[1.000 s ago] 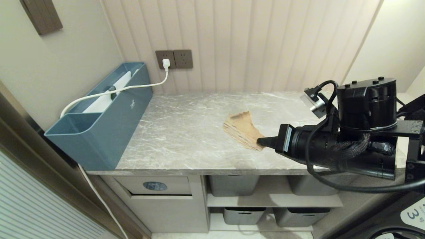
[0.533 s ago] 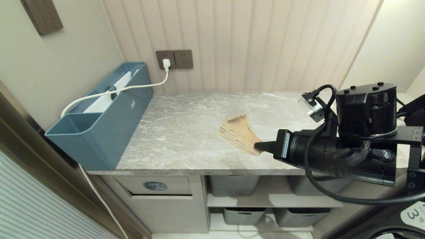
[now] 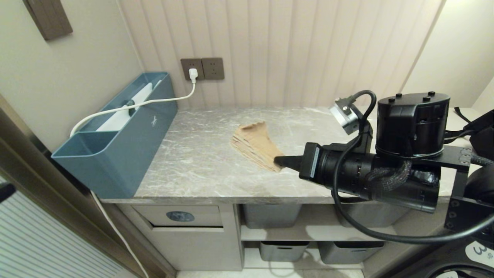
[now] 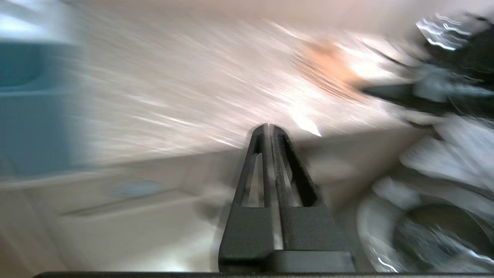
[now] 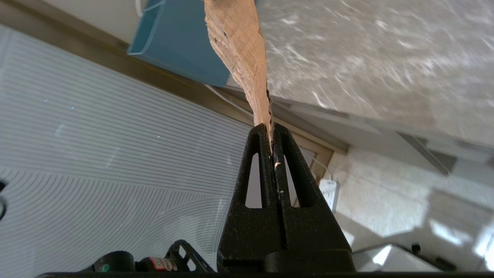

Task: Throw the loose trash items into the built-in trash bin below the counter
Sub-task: Hand it to the other hand

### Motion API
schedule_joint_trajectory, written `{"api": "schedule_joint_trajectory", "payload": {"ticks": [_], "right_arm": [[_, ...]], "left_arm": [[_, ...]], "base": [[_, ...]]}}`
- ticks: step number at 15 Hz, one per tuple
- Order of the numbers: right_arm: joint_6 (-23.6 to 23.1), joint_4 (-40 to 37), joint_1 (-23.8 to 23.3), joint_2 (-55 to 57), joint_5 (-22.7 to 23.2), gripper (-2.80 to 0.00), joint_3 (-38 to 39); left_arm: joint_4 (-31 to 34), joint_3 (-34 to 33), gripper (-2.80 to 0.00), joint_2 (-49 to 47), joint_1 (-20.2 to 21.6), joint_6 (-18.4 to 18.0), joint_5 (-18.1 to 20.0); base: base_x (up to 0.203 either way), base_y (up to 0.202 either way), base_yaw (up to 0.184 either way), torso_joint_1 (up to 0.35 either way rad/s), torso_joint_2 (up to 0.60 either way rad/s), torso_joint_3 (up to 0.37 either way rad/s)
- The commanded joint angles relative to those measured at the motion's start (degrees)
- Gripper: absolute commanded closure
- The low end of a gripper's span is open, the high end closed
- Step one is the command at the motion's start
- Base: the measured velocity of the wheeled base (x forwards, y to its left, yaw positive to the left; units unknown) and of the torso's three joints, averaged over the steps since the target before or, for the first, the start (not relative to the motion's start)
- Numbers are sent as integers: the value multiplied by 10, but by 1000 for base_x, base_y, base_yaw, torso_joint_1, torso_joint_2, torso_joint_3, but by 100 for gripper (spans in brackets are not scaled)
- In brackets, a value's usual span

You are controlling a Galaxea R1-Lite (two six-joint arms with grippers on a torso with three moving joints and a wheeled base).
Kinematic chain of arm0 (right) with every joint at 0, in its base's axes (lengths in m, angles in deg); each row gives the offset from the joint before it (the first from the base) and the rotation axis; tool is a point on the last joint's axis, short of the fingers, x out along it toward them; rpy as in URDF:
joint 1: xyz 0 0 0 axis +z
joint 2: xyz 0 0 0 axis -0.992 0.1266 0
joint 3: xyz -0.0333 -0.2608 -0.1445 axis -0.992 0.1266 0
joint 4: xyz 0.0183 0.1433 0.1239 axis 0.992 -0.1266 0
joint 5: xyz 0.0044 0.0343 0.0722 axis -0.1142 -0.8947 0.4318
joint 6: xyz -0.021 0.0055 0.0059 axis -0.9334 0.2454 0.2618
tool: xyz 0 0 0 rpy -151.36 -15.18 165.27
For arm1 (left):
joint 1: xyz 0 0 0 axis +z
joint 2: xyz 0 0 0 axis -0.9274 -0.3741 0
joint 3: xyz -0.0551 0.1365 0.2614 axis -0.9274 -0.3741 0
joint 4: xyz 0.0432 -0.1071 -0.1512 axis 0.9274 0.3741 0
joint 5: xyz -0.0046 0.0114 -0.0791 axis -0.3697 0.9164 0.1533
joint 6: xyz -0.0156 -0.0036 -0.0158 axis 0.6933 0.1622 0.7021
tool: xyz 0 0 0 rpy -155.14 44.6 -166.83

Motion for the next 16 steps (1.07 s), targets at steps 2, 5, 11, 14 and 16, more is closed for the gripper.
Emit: {"api": "schedule_joint_trajectory", "payload": {"ticks": [2,5,11,14,16], "right_arm": [[-7,13,13,26,26,0,-11],[-3,14,10,34,55,0,-8],[-6,28,7,39,113,0,-10],[-7,28,7,38,119,0,-6],[-9,29,10,38,140,0,-4]], "left_arm": [[2,11,-280,-154,-29,36,184],[-4,15,-280,-227,-70,47,195],[-140,19,-280,-381,-103,50,203],[-210,27,-280,-430,-137,48,203],[-213,49,-280,-448,-156,47,202]], "base": [[0,0,0,0,0,0],[0,0,0,0,0,0],[0,0,0,0,0,0],[0,0,0,0,0,0],[0,0,0,0,0,0]]}}
